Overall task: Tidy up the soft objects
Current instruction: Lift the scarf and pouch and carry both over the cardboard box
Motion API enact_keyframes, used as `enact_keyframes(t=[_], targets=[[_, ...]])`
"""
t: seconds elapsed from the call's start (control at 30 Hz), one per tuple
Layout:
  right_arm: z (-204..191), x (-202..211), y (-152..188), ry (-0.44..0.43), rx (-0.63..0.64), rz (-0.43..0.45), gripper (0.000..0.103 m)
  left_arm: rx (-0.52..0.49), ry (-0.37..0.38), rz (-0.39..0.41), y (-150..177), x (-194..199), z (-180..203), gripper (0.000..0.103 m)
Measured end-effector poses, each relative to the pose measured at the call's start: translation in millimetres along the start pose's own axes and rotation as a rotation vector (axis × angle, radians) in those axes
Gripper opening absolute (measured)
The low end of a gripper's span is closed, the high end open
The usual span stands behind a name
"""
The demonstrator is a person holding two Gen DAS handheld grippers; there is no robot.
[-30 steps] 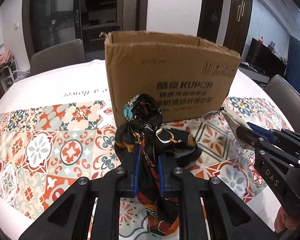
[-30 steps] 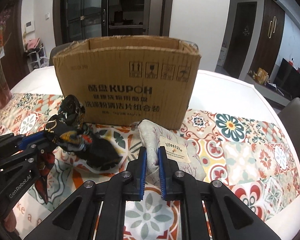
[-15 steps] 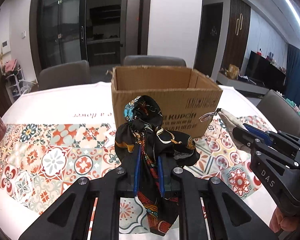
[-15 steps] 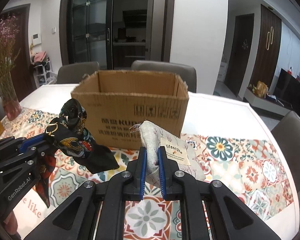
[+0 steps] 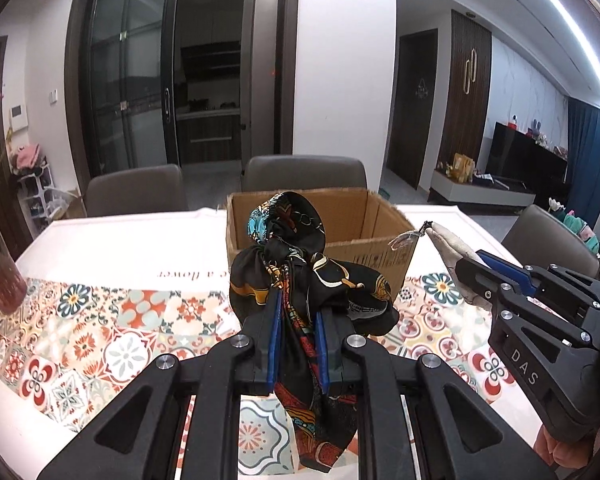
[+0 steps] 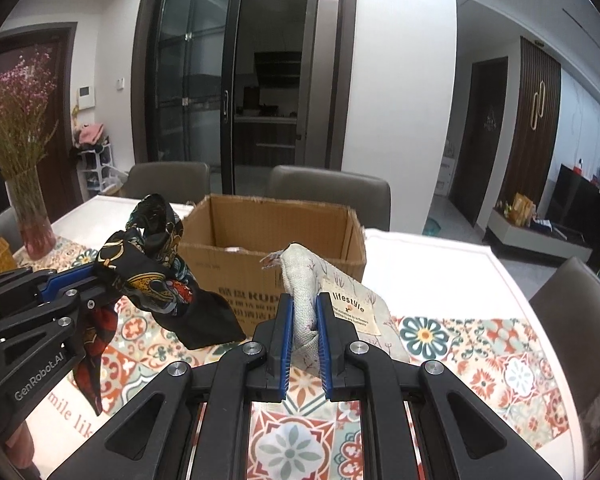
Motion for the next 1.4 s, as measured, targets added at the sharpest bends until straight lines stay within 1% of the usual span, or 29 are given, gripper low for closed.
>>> enact_keyframes(t=[0.27, 0.4, 0.53, 0.67, 0.9, 1.13, 1.4], targets=[[2, 14, -25, 0.014, 0.029, 0.070, 0.013, -0.024, 0.008, 0.062, -23, 11, 5, 0.016], [2, 18, -39, 0.022, 0.051, 0.104, 0.013, -0.039, 0.025, 0.090, -37, 15, 8, 0.016], [2, 20, -53, 0.031, 0.073, 0.139, 0.013, -0.067, 0.029, 0.114, -51, 16, 11, 0.016], [2, 18, -69, 0.043, 0.099, 0.177, 0.013, -0.070, 0.040, 0.130, -65, 10, 10, 0.016], [-5, 1, -87, 0.064, 0.157, 0.215, 0.012, -0.080, 0.051, 0.146, -85, -6, 11, 0.016], [-10, -17, -104, 0.085, 0.207, 0.246, 0.012, -0.118, 0.052, 0.158, -101, -25, 14, 0.016], [-16, -48, -116, 0.087, 0.255, 0.250, 0.012, -0.160, 0.051, 0.153, -111, -54, 17, 0.016]])
Point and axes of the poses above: each gripper's, at about its wrist camera, not at the fingertips, and x roughly against the way its jaws point, z to its right, y to its underside, the point moved 4 cm from there along -x, roughly the way its jaws point, and after that the axes turned 9 degrees about x, right-handed, at the moved point
